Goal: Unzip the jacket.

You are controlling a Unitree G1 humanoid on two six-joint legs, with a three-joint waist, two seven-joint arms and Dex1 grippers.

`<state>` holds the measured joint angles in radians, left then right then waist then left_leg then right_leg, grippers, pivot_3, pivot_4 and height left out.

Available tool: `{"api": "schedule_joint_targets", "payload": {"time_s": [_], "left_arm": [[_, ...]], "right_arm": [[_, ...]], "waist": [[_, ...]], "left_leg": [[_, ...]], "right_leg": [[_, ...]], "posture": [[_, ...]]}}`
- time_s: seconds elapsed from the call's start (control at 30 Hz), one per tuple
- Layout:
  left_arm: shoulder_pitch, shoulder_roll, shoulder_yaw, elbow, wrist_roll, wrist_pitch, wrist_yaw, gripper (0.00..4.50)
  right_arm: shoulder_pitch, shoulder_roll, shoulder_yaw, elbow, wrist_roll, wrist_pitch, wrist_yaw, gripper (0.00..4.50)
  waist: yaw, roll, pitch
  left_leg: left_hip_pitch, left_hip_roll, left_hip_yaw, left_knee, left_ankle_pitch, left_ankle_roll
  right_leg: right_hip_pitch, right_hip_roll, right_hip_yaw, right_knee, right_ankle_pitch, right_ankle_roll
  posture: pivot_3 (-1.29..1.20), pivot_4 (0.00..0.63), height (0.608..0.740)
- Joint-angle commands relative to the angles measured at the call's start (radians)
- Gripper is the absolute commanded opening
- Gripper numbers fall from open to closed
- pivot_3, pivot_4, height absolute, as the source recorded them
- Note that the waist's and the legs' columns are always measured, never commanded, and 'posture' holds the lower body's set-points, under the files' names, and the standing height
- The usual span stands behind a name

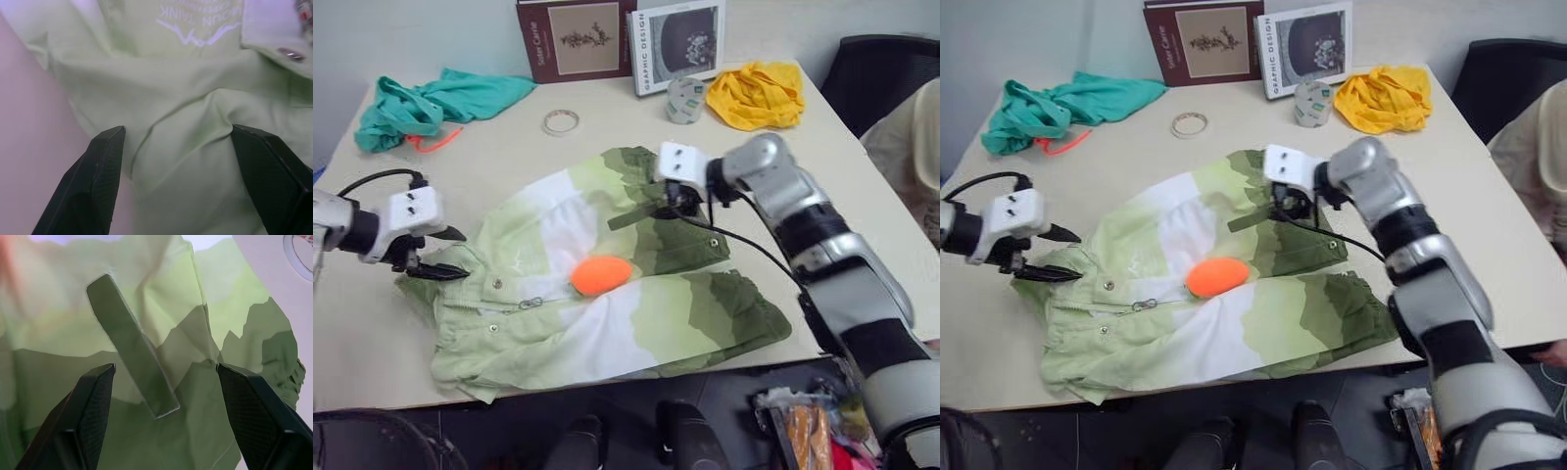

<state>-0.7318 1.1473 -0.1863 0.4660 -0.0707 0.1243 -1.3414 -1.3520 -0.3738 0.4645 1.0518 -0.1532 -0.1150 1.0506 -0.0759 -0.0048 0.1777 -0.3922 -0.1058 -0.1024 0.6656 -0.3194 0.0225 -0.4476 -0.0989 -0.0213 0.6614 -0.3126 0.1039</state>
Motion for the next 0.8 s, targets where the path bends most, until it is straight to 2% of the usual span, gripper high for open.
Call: {"api": "schedule_joint_targets", "payload": {"time_s": [0.03,0.27,0.37,0.6,0.67,0.7,0.8], "left_arm": [[-0.037,-0.036,0.001,0.051,0.049,0.0,0.031,3.59],[0.019,-0.066,0.015,0.053,0.096,-0.015,0.057,3.59],[0.037,-0.056,0.023,0.063,0.112,-0.042,0.074,3.0],[0.058,-0.049,0.056,0.05,0.108,-0.05,0.075,0.87],[0.058,-0.049,0.06,0.05,0.108,-0.053,0.073,0.28],[0.055,-0.052,0.061,0.052,0.11,-0.055,0.075,0.02],[0.04,-0.062,0.054,0.072,0.123,-0.072,0.085,0.02]], "right_arm": [[-0.057,0.046,-0.023,0.135,-0.045,-0.086,-0.056,3.43],[-0.083,0.126,-0.052,0.265,-0.11,-0.087,-0.205,3.43],[-0.072,0.129,-0.053,0.287,-0.145,-0.069,-0.237,2.87],[-0.042,0.106,-0.06,0.301,-0.193,-0.035,-0.228,0.53],[-0.032,0.1,-0.071,0.301,-0.197,-0.031,-0.233,0.0],[-0.028,0.098,-0.08,0.3,-0.193,-0.027,-0.235,0.0],[-0.015,0.088,-0.1,0.299,-0.191,-0.014,-0.218,0.0]], "waist": [[-0.008,0.0,0.0],[-0.022,0.0,0.0],[-0.023,0.0,0.0],[-0.025,0.0,0.0],[-0.026,0.0,0.0],[-0.027,0.0,0.0],[-0.027,0.0,0.0]], "left_leg": [[0.0,-0.001,-0.002,0.0,0.0,0.0],[0.001,0.0,-0.003,0.001,0.001,-0.001],[0.002,0.0,-0.002,0.002,0.002,-0.003],[0.002,0.001,-0.001,0.002,0.003,-0.004],[0.002,0.001,-0.001,0.002,0.003,-0.004],[0.002,0.001,-0.001,0.002,0.003,-0.004],[0.002,0.0,-0.001,0.002,0.003,-0.004]], "right_leg": [[0.0,0.0,0.0,0.0,0.0,0.0],[0.001,-0.001,0.007,0.001,0.0,0.0],[0.002,-0.001,0.012,0.001,0.0,0.0],[0.001,0.0,0.015,0.003,0.0,0.0],[0.001,0.0,0.015,0.003,0.0,0.0],[0.001,0.0,0.015,0.003,0.0,0.0],[0.001,0.0,0.015,0.003,0.0,0.0]], "posture": [[0.0,0.15,0.74],[0.0,0.15,0.74],[0.0,0.15,0.74],[0.0,0.15,0.74],[0.0,0.15,0.74],[0.0,0.15,0.74],[0.0,0.15,0.74]]}}
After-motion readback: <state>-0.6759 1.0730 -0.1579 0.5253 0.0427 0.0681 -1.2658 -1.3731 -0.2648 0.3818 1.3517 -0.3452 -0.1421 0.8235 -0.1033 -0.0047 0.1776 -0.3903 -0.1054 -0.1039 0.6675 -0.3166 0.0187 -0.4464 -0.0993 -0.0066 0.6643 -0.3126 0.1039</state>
